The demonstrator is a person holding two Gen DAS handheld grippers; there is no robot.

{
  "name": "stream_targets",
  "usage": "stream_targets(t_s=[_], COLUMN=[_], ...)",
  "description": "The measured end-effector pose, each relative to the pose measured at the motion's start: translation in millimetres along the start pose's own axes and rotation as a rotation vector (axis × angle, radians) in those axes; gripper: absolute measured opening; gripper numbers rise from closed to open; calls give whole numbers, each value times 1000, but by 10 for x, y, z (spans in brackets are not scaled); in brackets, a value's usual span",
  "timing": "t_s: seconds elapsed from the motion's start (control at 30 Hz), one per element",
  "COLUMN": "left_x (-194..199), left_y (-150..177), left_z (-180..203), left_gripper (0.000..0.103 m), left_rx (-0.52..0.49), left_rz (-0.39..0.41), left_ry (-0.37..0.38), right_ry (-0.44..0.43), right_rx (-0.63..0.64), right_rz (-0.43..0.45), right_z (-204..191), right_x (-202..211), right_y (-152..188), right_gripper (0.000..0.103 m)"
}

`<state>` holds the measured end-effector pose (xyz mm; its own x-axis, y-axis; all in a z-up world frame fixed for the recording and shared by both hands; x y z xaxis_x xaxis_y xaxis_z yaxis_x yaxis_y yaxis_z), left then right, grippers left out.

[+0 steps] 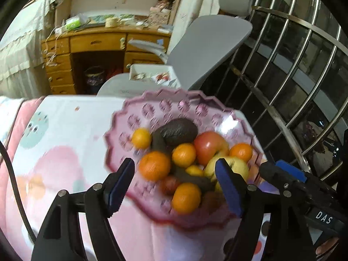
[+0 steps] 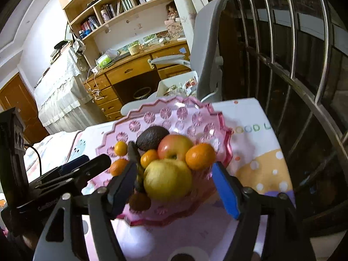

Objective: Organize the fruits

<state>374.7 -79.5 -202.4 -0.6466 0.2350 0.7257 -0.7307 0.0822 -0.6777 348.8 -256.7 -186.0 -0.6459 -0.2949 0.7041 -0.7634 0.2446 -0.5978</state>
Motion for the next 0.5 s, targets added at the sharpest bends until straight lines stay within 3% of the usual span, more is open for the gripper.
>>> stream_targets(t_s=[0.23,0.5], left_x=[223,621], left_y=[528,1283], left_z=[-186,-391], left_gripper=[78,78], left_rx=[92,182], left_rz=[-116,-270], left_ry=[-47,-18], right_ry=[27,181], right_rx=[-16,-18], right_rz=[-108,-236], right_z=[-31,-82], right_x=[62,274], right_y=[392,1036], right_gripper=[84,92])
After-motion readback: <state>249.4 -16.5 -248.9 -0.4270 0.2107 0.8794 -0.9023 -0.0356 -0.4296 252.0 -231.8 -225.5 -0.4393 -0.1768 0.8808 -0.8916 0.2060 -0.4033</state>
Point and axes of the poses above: each gripper's, at about its wrist camera, not at the fingertips, and x roughly against the way its jaws point, z to its right, y to its underside, the point moved 5 cm from there along -x, roughly the way its jaws point, and after that the axes turned 11 degrees about -x, right-handed, at the moved point
